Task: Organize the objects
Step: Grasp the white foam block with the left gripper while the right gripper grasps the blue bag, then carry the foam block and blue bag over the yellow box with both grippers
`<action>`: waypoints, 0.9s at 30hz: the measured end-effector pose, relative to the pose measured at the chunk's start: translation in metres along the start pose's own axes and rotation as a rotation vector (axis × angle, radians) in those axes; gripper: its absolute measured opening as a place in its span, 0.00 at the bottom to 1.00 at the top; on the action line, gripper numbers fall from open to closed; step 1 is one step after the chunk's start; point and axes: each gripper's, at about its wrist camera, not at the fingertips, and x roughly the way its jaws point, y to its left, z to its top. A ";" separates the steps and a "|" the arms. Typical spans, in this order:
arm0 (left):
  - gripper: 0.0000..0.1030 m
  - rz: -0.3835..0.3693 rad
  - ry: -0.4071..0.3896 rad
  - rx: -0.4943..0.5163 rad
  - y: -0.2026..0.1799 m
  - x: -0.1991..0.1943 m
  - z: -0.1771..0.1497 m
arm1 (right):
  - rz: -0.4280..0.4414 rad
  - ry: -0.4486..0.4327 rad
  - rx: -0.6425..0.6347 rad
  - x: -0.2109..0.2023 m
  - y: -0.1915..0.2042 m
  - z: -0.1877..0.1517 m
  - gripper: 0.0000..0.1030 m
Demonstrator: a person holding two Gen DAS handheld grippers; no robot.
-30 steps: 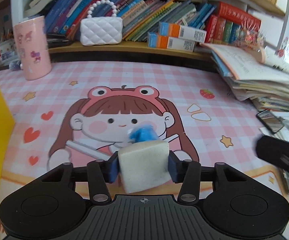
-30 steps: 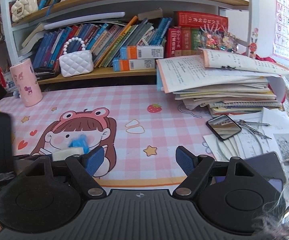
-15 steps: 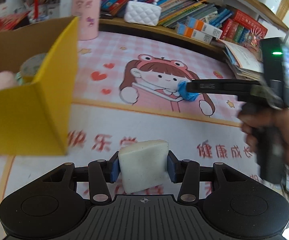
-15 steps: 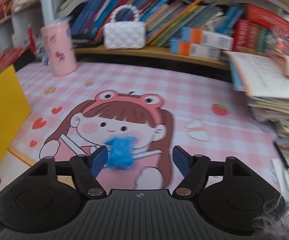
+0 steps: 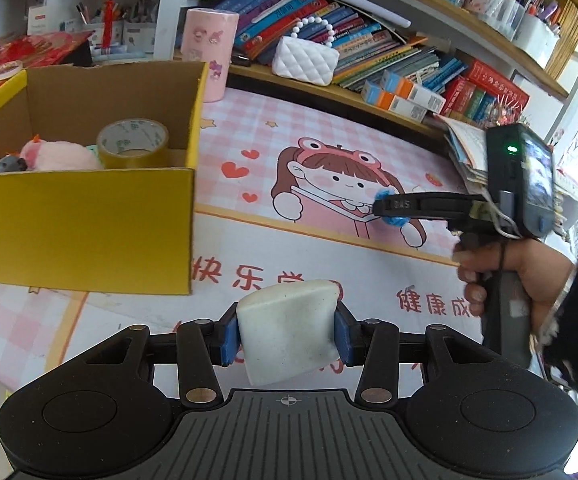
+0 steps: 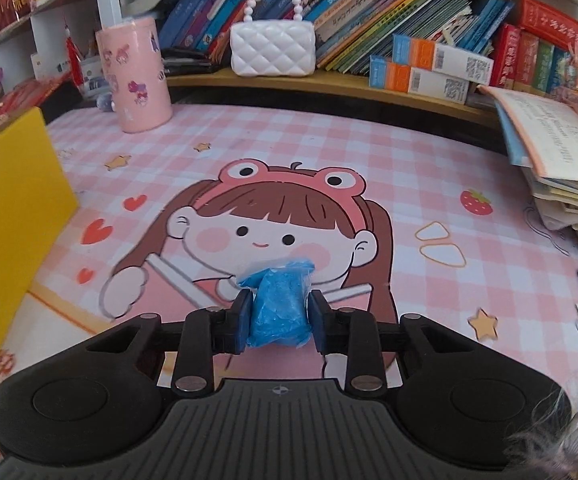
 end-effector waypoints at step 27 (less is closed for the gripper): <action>0.42 0.033 -0.073 -0.066 0.104 -0.096 -0.056 | 0.137 0.018 -0.088 -0.175 0.184 -0.111 0.27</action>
